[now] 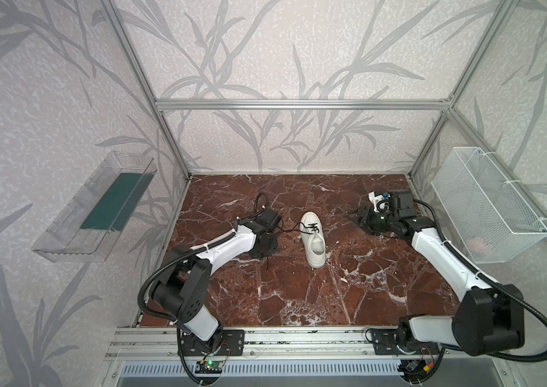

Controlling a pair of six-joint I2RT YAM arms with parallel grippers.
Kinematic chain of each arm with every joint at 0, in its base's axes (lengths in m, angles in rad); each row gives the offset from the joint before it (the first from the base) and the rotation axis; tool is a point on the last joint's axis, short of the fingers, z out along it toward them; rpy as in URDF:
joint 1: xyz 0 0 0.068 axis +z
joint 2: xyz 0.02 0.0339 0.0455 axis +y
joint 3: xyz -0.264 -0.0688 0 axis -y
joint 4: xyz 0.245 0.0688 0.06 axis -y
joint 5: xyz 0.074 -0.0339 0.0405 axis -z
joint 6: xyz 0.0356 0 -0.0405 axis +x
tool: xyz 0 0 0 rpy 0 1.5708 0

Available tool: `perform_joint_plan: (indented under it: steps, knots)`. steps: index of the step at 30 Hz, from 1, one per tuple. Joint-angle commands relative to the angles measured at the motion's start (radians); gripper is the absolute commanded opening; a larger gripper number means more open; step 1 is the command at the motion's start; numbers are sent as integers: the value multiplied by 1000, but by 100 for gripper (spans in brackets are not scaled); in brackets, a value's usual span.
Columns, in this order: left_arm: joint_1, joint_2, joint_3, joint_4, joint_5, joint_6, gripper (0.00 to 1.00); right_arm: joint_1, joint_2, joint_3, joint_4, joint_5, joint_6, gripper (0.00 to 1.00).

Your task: Tie the shoes

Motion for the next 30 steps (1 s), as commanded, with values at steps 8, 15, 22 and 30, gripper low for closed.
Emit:
perform_joint_plan:
  steps: [8, 15, 22, 30]
  knots:
    - [-22, -16, 395, -180, 40, -6, 0, -17, -126, -48, -28, 16, -7, 55]
    - [-120, 212, 721, -168, 87, 18, 0, -76, -131, -28, -72, 3, -45, 55]
    - [-200, 533, 1076, -223, 173, 40, 0, -135, -132, -35, -104, -24, -61, 56]
    - [-294, 818, 1370, -298, 224, 45, 0, -300, -165, -82, -158, -21, -112, 56]
